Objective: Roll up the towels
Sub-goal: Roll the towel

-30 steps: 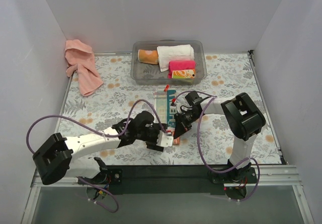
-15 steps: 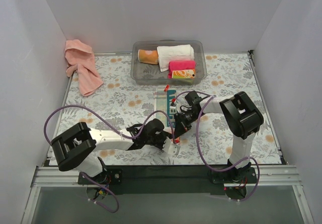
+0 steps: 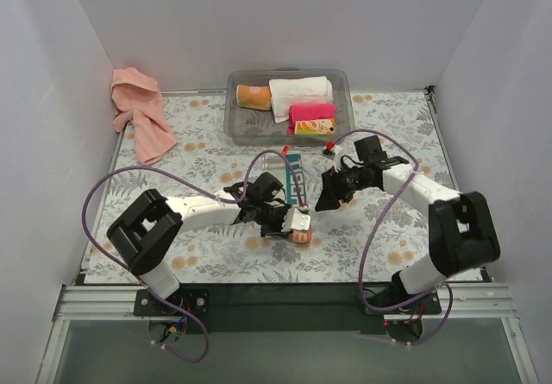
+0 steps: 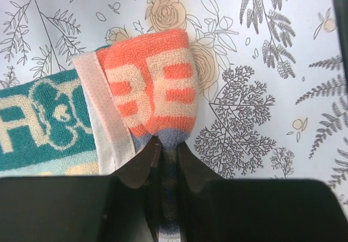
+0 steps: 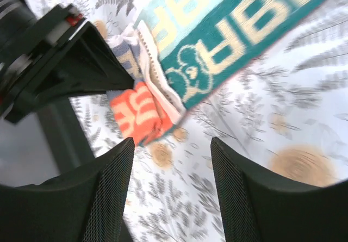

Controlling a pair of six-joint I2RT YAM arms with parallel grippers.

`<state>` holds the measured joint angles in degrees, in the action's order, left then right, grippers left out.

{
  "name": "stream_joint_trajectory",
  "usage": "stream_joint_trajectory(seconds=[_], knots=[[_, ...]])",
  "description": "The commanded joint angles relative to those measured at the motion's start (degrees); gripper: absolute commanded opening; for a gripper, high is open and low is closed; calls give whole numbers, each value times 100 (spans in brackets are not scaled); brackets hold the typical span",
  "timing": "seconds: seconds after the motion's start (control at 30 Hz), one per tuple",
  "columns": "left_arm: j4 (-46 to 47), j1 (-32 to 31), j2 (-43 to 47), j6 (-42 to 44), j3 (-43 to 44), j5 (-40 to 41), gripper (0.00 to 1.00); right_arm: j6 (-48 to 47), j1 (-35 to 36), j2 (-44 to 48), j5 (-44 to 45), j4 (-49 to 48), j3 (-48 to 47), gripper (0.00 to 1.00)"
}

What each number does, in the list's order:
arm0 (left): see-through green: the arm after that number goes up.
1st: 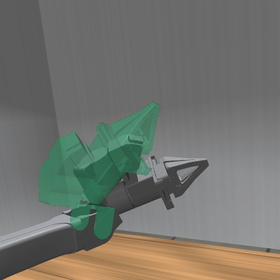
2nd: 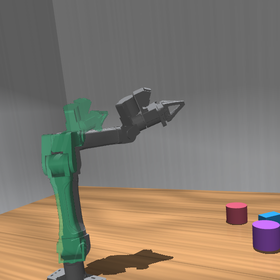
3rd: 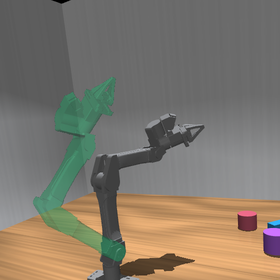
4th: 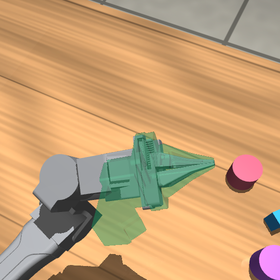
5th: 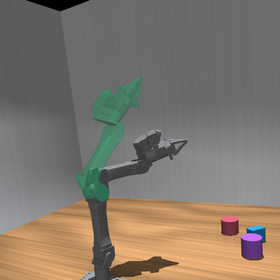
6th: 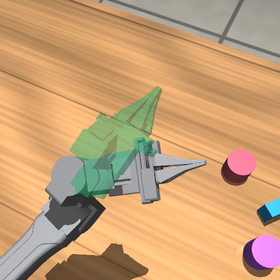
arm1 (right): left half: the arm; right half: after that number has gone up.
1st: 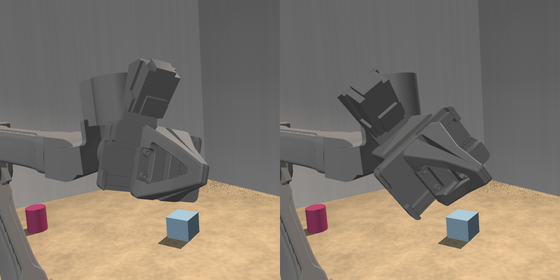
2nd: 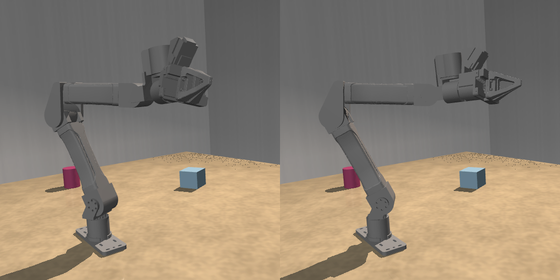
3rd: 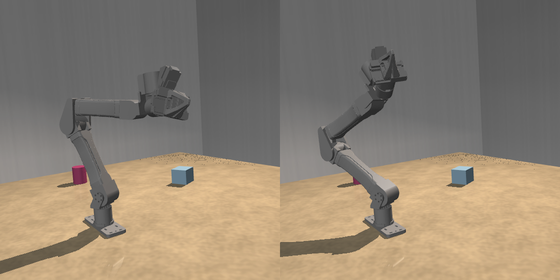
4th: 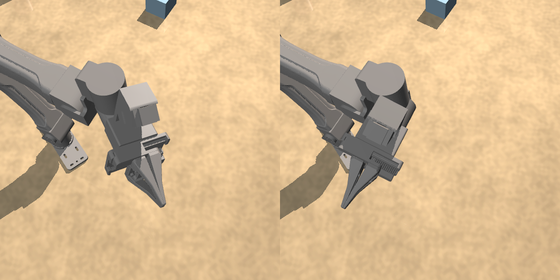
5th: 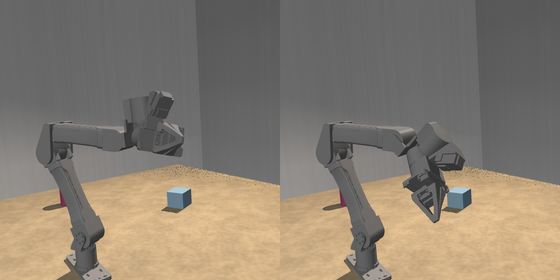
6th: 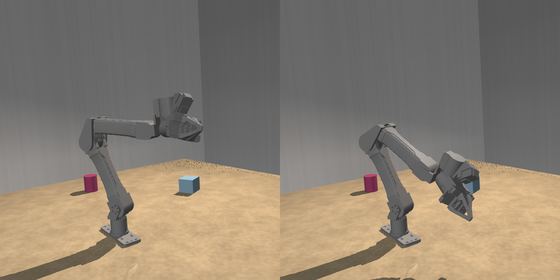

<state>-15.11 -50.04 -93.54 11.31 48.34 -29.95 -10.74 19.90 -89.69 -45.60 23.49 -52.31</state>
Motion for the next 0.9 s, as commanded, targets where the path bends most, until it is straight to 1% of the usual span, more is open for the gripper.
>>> stream_joint_trajectory(seconds=[0.0,0.03,0.1,0.13,0.23,0.3,0.33,0.37,0.53,0.6,0.63,0.67,0.77,0.87], knots=[[-1607,380,-594,-226,428,-1274,0,-752,-57,934,552,174,247,56],[-1974,459,-761,-165,605,-1676,0,-832,-65,1380,605,157,405,56],[-2275,662,-1190,-77,1000,-1969,0,-1034,-39,1778,702,113,581,56],[-2520,706,-1324,-59,1107,-2179,0,-1105,5,2128,702,34,747,56],[-2856,882,-1904,-50,1510,-2462,0,-1307,277,2647,904,-159,942,56],[-3137,1040,-2211,-67,1696,-2673,1,-1377,689,2816,1140,-300,1091,56],[-3321,1092,-2491,-59,1888,-2717,2,-1456,1056,2895,1307,-440,1135,56],[-3383,1197,-2590,-85,1960,-2735,2,-1527,1208,2904,1570,-493,1171,56],[-3516,1374,-2942,-121,2285,-2568,6,-1843,1884,2467,2055,-722,1075,59],[-3647,1392,-3117,-112,2452,-2533,7,-1931,2481,2229,2335,-853,1022,60],[-3665,1392,-3118,-112,2452,-2515,7,-1923,2484,2158,2337,-941,1013,61],[-3674,1401,-3162,-129,2505,-2507,7,-1923,2745,2079,2450,-1003,1004,61],[-3639,1427,-3215,-234,2523,-2463,8,-1879,3141,1745,2609,-1240,1030,61],[-3595,1445,-3232,-270,2514,-2454,8,-1818,3406,1438,2845,-1548,1144,60]])
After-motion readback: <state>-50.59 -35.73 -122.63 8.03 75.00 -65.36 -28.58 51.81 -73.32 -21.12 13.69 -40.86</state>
